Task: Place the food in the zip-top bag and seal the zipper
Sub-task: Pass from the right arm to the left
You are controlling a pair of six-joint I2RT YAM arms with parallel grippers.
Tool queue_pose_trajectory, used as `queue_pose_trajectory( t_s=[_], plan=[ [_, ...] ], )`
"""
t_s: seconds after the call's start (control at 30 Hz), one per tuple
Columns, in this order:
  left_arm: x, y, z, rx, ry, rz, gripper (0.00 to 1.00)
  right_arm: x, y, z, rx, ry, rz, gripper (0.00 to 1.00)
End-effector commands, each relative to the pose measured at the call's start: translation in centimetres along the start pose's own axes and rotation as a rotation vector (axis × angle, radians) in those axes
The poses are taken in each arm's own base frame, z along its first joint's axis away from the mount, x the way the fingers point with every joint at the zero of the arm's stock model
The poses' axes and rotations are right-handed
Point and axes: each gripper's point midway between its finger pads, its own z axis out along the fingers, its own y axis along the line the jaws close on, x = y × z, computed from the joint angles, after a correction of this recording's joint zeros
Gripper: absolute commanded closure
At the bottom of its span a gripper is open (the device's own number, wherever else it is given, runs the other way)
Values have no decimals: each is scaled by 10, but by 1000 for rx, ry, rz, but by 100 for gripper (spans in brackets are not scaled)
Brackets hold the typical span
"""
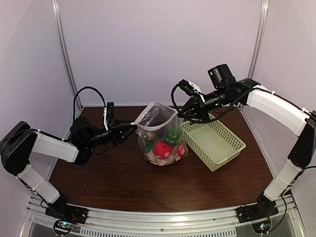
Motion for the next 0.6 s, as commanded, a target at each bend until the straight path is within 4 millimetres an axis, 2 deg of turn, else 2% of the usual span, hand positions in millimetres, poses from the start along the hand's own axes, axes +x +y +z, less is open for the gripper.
queue_pose_trajectory(
  t_s=[0.0,0.23,0.57],
  plan=[
    [-2,-3,3,23,-13,43,55,-12,4,-10,11,-35,-22,95],
    [4,-3,3,47,-39,52,64,-13,4,-11,13,-38,-19,95],
    [7,-2,2,81,-105,31,60,-14,3,-13,25,-35,-15,94]
  ],
)
